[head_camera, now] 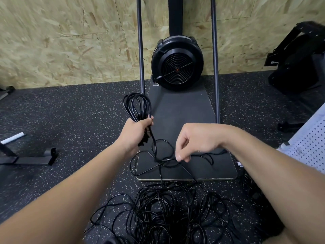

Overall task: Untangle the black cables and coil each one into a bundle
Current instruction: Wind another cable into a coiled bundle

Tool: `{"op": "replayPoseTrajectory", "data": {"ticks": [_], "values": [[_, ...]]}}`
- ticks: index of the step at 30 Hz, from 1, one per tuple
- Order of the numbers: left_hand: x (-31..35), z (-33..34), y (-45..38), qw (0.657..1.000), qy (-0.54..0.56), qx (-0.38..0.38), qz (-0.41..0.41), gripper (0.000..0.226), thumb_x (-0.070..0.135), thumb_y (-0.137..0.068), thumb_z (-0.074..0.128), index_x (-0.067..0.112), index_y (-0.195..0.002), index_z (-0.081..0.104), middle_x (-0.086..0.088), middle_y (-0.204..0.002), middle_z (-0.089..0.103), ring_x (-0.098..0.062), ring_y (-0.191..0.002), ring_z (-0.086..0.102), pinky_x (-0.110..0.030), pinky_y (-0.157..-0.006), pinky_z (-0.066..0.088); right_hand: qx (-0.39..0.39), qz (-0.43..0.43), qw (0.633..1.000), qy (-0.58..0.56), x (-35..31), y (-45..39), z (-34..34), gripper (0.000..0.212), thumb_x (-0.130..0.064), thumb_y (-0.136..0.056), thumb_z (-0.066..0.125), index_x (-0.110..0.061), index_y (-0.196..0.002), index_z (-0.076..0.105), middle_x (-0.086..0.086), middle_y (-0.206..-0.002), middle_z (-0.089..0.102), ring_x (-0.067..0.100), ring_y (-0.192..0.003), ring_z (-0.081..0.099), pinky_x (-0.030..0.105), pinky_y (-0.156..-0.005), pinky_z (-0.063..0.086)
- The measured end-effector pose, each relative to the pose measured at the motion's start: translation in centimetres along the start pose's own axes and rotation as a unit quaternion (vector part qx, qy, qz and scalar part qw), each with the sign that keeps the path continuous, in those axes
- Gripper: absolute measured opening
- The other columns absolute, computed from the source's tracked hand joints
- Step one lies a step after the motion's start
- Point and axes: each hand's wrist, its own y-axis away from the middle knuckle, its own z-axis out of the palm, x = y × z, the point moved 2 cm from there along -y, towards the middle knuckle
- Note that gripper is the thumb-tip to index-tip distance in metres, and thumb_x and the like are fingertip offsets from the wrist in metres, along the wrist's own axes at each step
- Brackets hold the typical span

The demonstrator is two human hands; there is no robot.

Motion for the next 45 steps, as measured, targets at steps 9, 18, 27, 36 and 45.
{"op": "replayPoseTrajectory", "data": {"ticks": [9,18,27,36,45], "values": [[-0.4,0.6,0.8,0.981,0.075,-0.157,-0.086,0.013,0.007,-0.110,0.056,0.003,-0.119,0.065,-0.013,-0.091,0.064,-0.021,-0.072,0.066,-0.039,-0.063,0.064,0.188,-0.098,0.955,-0.208,-0.9,0.6,-2.4,0.009,-0.017,-0.099,0.080,-0.014,-0.096,0.088,0.019,-0.087,0.079,0.016,-0.070,0.065,0.029,-0.064,0.052],[0.2,3.1,3.0,0.931,0.058,-0.331,-0.146,0.108,0.105,-0.074,0.049,0.010,-0.122,0.065,0.002,-0.081,0.046,-0.013,-0.068,0.032,-0.026,-0.057,0.034,0.374,0.011,0.916,-0.144,1.2,-0.2,-3.0,0.028,-0.029,-0.101,0.079,-0.013,-0.079,0.084,0.007,-0.073,0.078,0.006,-0.044,0.051,0.023,-0.050,0.041],[-0.9,3.3,2.2,0.967,0.052,-0.230,-0.092,0.028,0.036,-0.112,0.057,0.010,-0.106,0.066,-0.001,-0.076,0.048,-0.014,-0.061,0.041,-0.026,-0.054,0.037,0.369,0.024,0.909,-0.193,1.5,-0.7,-2.2,0.040,-0.036,-0.091,0.089,-0.026,-0.123,0.066,-0.004,-0.091,0.082,0.014,-0.086,0.078,0.032,-0.075,0.060],[-0.3,1.5,1.2,0.983,0.073,-0.164,-0.045,0.020,0.026,-0.111,0.062,0.006,-0.107,0.065,-0.005,-0.079,0.052,-0.017,-0.065,0.046,-0.028,-0.057,0.043,0.398,0.021,0.916,-0.047,2.0,-1.0,-2.5,0.014,-0.030,-0.102,0.076,-0.030,-0.088,0.080,-0.010,-0.077,0.078,0.002,-0.061,0.062,0.030,-0.067,0.050],[0.1,3.7,3.8,0.962,0.053,-0.264,-0.035,0.051,0.049,-0.106,0.066,0.002,-0.125,0.068,-0.021,-0.120,0.077,-0.024,-0.099,0.071,-0.030,-0.067,0.051,0.458,-0.042,0.811,-0.361,-0.7,-1.4,-2.1,0.012,-0.007,-0.092,0.087,-0.005,-0.102,0.082,0.014,-0.085,0.081,0.030,-0.077,0.081,0.047,-0.080,0.069]]}}
